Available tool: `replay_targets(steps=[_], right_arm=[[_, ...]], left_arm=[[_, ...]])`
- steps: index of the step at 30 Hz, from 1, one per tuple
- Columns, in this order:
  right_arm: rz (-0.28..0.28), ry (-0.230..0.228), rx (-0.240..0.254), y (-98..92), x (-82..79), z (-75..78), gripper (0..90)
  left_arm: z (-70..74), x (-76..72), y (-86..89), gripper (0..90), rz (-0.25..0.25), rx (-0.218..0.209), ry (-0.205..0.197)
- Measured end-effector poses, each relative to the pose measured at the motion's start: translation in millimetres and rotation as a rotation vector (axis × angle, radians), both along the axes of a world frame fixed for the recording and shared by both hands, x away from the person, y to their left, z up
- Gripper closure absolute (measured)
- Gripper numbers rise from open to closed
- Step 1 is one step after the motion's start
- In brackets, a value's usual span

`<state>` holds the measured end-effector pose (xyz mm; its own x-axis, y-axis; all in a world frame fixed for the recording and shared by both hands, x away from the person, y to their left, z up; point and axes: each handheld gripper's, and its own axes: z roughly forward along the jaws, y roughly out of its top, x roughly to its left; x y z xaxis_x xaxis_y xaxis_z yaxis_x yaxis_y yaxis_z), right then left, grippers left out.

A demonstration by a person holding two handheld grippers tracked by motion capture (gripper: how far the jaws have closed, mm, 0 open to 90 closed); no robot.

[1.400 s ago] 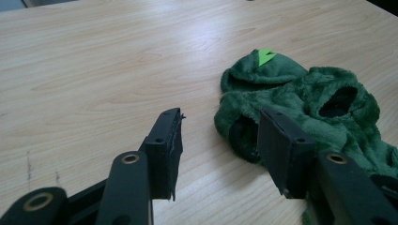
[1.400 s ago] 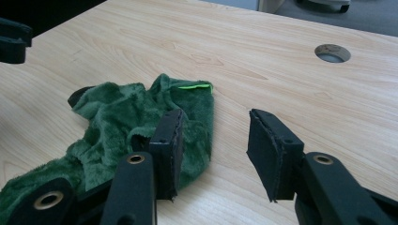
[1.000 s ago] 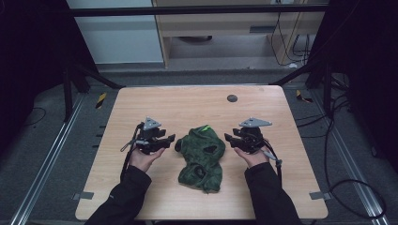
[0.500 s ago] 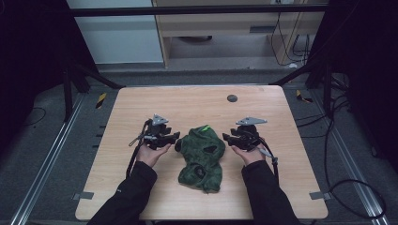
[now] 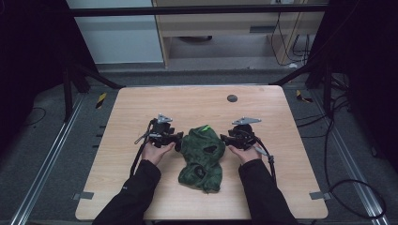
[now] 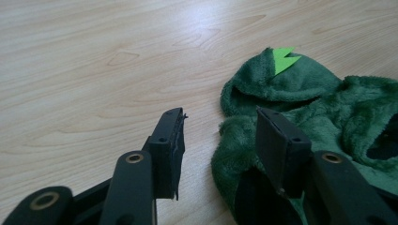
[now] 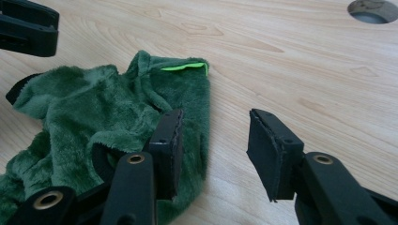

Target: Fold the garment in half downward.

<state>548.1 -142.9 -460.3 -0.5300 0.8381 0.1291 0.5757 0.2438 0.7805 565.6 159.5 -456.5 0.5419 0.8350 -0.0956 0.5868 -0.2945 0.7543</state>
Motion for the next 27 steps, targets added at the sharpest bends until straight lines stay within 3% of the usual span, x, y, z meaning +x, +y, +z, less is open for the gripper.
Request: replay_targets(steps=[27], right_arm=[[0.038, 0.106, -0.058, 16.0, 9.8, -27.2, 59.0]], left_arm=[[-30.1, 7.8, -17.4, 53.3, -0.056, 0.075, 0.098]])
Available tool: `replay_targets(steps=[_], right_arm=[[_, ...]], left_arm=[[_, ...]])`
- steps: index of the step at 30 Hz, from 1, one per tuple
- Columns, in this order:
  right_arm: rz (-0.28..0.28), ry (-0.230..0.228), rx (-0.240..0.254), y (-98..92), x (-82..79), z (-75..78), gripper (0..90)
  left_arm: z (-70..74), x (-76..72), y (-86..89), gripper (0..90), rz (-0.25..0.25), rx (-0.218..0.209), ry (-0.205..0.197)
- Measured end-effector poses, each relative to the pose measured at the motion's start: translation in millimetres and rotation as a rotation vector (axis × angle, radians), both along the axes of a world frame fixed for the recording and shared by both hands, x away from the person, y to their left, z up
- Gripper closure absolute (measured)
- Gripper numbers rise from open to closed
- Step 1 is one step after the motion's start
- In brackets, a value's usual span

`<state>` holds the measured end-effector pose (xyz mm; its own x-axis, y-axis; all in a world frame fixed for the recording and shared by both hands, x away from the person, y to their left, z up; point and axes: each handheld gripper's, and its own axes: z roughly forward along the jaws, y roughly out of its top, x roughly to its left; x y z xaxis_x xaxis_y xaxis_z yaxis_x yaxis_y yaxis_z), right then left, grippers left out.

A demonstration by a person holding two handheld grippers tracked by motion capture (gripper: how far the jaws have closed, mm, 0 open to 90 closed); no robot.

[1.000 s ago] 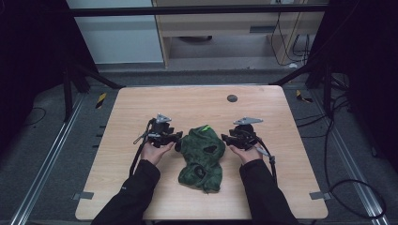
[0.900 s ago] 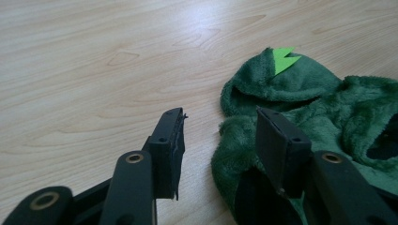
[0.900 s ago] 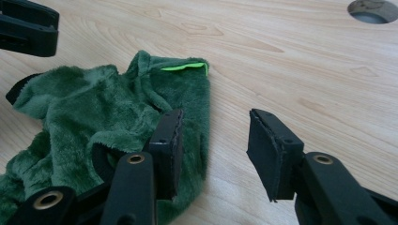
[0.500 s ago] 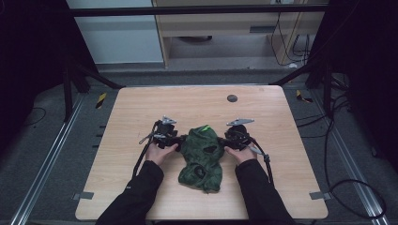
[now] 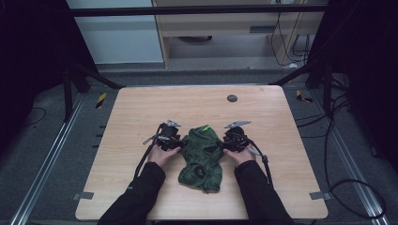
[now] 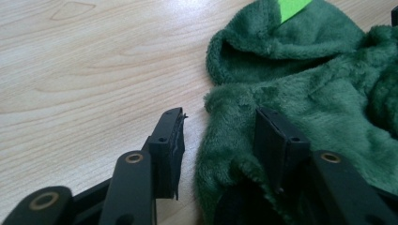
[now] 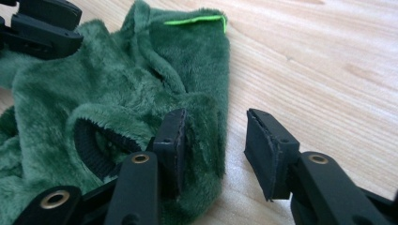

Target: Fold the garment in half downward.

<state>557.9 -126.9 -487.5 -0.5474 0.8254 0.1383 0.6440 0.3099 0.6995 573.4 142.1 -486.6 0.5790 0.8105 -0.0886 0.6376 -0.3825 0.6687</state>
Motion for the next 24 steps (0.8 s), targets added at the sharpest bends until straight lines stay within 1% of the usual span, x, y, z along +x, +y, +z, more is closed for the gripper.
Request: replay_targets(steps=[3, 8, 11, 13, 14, 16, 19, 24], right_arm=[[0.002, 0.009, -0.002, 0.1, 0.1, -1.3, 60.9], [0.006, 0.020, 0.001, 0.1, 0.1, -2.9, 63.8], [0.008, 0.027, -0.003, 0.9, 0.3, -4.8, 66.2], [0.008, 0.036, -0.002, 2.0, -0.1, -5.4, 68.4], [0.011, 0.033, -0.005, 2.6, -0.2, -5.8, 70.1], [0.015, 0.034, -0.009, 4.2, -0.9, -5.9, 72.3], [0.019, 0.039, -0.004, 5.3, -1.4, -5.8, 76.6], [0.015, 0.037, -0.005, 5.9, -2.2, -5.4, 82.6]], left_arm=[[-1.6, -0.2, -1.0, 56.5, -0.007, 0.009, 0.006], [-3.8, -1.6, -1.2, 62.7, -0.007, -0.009, 0.006], [-4.0, -2.4, -1.0, 66.5, -0.009, -0.010, 0.005], [-4.2, -2.7, -1.0, 69.7, -0.009, -0.011, 0.003], [-4.5, -2.9, -1.1, 71.9, -0.009, -0.009, -0.001], [-5.0, -3.4, -1.8, 76.4, -0.009, -0.020, 0.004], [-4.9, -4.9, -5.0, 82.2, -0.015, -0.008, 0.001], [-3.7, -5.5, -6.0, 86.7, -0.015, -0.003, 0.008]])
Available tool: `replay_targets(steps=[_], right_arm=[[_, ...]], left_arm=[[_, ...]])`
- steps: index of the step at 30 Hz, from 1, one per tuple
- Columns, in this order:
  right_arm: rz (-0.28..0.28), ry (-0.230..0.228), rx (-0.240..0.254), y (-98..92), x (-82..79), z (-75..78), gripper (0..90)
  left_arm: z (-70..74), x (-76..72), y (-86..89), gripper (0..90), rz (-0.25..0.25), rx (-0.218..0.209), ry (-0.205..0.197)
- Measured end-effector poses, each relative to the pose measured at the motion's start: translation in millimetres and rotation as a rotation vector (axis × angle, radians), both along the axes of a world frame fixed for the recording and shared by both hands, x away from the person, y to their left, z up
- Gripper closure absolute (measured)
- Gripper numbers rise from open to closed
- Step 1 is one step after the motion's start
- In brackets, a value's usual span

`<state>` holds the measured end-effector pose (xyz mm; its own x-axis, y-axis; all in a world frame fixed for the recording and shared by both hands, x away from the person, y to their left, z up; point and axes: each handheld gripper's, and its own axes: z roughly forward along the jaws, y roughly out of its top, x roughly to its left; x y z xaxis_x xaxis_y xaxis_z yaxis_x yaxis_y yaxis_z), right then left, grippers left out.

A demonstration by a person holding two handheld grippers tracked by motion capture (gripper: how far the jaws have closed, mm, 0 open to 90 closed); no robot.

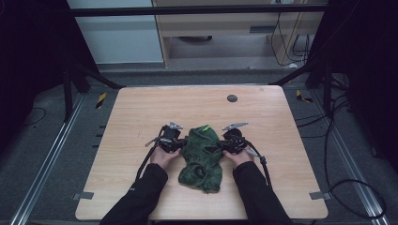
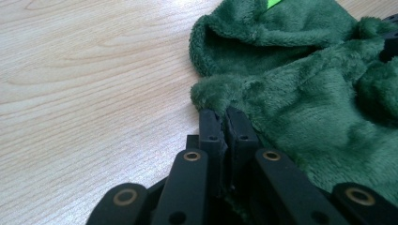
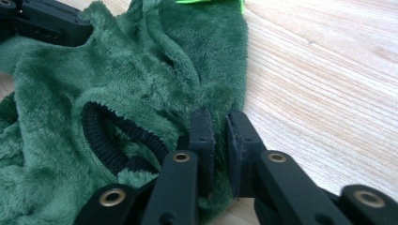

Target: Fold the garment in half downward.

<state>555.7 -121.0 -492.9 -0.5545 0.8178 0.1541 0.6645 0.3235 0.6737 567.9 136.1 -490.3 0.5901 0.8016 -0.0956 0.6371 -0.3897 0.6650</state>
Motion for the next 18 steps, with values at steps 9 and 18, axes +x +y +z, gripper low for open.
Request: replay_targets(steps=[9, 18], right_arm=[[-0.005, -0.020, 0.009, -0.9, -1.3, 4.5, 85.8], [0.004, -0.072, 0.026, -3.7, -7.0, 17.7, 86.1]], left_arm=[[8.9, -1.8, 1.3, 88.1, -0.006, -0.014, -0.019], [26.0, -8.4, 4.3, 88.4, -0.021, -0.033, -0.064]])
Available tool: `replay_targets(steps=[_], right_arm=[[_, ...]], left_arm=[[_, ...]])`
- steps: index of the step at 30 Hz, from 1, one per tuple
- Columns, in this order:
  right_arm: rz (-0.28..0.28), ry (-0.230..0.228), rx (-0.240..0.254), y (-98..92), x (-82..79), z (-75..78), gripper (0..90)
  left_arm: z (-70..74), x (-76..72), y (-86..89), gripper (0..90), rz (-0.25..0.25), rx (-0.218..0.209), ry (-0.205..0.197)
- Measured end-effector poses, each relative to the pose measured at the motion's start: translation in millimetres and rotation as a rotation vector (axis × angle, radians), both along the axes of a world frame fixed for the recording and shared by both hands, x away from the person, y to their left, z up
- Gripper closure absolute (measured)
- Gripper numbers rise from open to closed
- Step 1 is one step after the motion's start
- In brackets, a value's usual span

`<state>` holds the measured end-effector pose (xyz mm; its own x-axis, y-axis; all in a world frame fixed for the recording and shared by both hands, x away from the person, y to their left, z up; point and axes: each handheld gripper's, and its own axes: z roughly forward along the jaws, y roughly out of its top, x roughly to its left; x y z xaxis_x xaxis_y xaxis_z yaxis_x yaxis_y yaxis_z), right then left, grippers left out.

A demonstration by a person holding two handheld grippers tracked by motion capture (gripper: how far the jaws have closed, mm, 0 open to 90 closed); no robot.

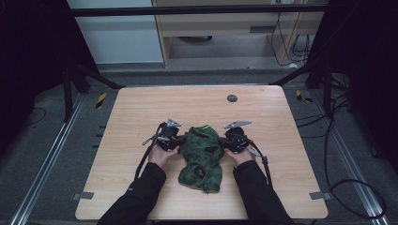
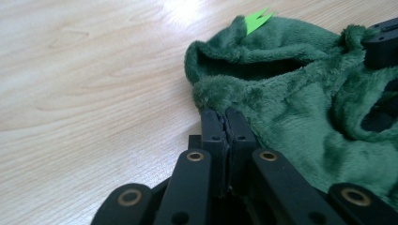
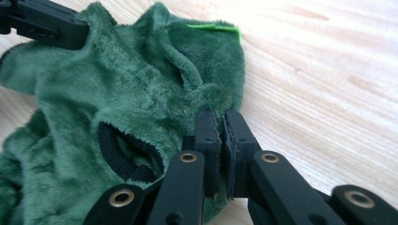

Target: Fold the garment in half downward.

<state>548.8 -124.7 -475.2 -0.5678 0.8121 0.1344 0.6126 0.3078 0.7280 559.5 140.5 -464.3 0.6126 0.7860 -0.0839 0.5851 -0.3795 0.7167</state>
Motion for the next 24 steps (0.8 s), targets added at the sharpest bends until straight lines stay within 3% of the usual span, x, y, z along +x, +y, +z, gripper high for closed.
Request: replay_targets(steps=[1, 9, 24], right_arm=[[0.007, -0.022, 0.002, -0.9, -2.1, 4.5, 86.1], [0.021, -0.065, 0.015, -3.2, -10.2, 16.6, 86.2], [0.046, -0.112, 0.033, -4.5, -20.2, 29.8, 86.2]], left_arm=[[2.1, -1.0, 0.6, 88.4, 0.000, -0.006, -0.004], [14.0, -8.7, 3.7, 88.5, -0.020, -0.024, -0.026], [33.8, -29.2, 6.4, 88.4, -0.072, -0.051, -0.077]])
